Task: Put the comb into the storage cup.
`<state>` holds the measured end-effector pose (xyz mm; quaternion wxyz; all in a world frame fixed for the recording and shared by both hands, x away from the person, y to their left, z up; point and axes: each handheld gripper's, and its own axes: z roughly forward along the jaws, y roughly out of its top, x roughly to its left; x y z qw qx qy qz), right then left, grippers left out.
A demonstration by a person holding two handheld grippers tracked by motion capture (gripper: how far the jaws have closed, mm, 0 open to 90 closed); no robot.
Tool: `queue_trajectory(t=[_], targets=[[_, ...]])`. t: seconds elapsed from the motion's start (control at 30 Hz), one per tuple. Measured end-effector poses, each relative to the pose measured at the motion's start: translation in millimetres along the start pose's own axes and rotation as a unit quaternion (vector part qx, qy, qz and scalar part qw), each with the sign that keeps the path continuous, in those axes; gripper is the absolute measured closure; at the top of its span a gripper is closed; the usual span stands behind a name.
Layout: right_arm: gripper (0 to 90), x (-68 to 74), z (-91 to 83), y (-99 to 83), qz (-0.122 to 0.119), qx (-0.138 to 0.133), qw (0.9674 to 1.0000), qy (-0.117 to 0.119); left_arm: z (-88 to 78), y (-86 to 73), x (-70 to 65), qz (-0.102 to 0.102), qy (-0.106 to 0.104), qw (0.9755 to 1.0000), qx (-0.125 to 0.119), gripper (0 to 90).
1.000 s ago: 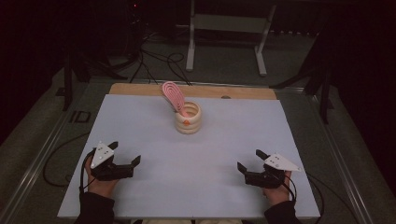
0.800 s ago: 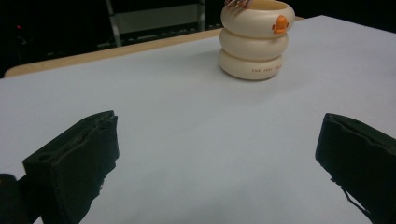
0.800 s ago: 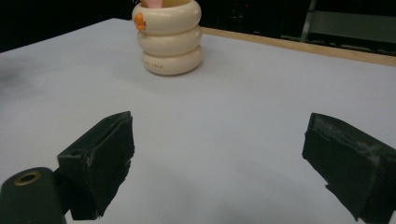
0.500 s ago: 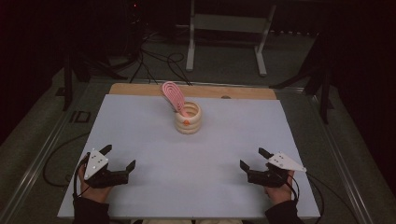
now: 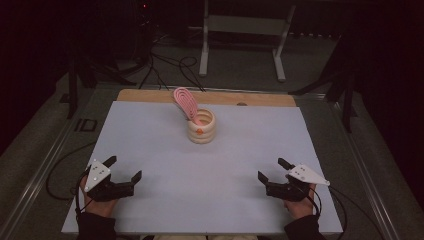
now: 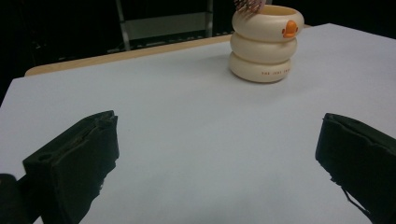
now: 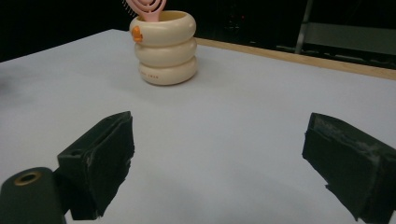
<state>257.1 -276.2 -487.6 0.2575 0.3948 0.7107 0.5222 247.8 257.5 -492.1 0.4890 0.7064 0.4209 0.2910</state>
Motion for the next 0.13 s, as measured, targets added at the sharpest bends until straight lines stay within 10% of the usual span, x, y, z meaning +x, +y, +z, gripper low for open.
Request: queue_trajectory(t=[0.13], targets=[[9.1,0.1,-0.1,0.0,-0.001,0.000,1.0000,0.000,0.6,-0.3,0.1,0.001,0.000,1.0000,0.003,0.5]])
